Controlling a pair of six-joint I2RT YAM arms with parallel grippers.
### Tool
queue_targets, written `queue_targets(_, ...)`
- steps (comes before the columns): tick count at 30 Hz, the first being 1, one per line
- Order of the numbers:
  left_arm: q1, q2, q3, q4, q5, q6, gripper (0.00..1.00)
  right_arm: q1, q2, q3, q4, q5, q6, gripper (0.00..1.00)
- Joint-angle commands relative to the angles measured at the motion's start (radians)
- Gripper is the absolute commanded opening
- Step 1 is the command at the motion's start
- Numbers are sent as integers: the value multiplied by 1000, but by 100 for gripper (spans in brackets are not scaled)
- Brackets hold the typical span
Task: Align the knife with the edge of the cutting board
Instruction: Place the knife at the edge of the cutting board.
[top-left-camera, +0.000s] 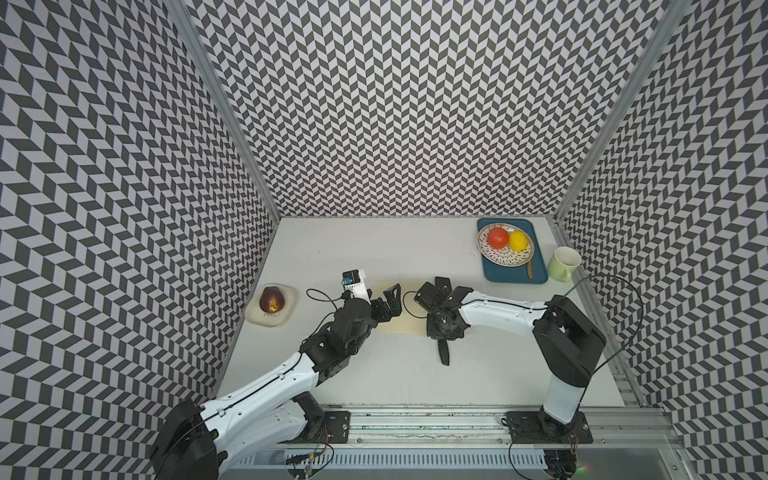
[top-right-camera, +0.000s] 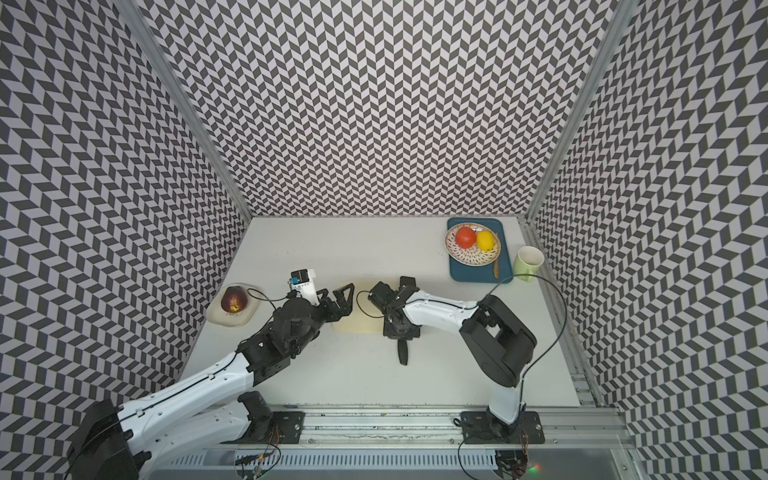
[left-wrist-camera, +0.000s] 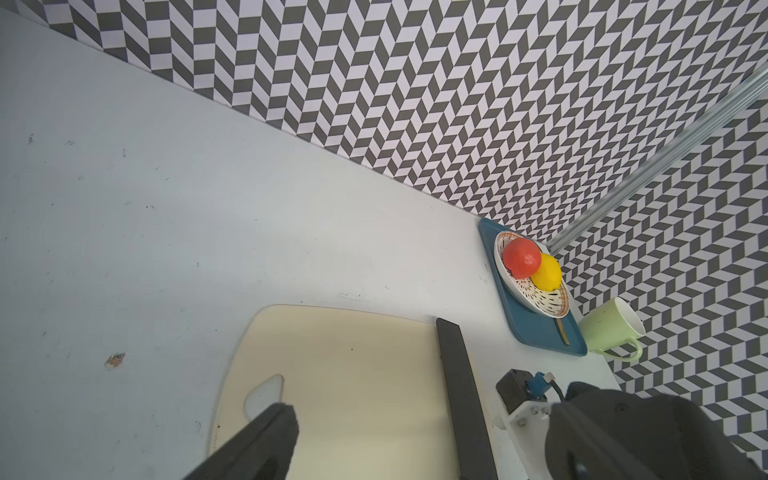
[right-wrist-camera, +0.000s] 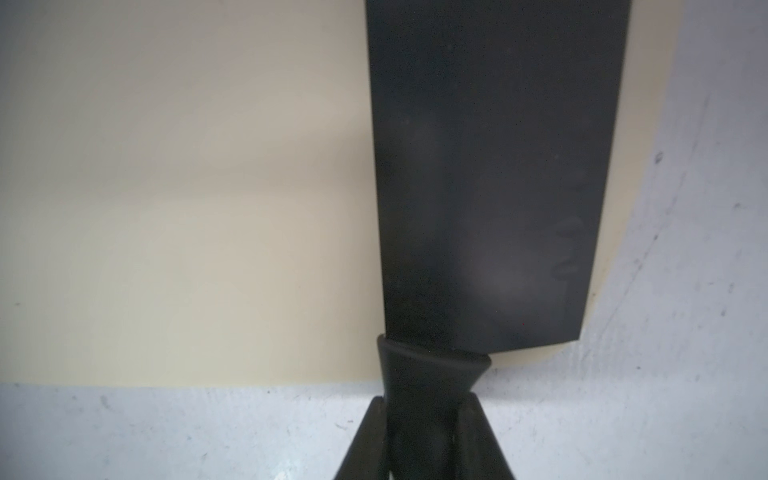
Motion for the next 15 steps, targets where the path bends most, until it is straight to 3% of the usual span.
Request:
queue_targets(1,-6,-2,-10,0,-7,5,100,2,-29,-5,14,32,16,17)
queue_targets(15,-5,-1,-11,3,-4,6,100,2,1,6,18,17,11,21)
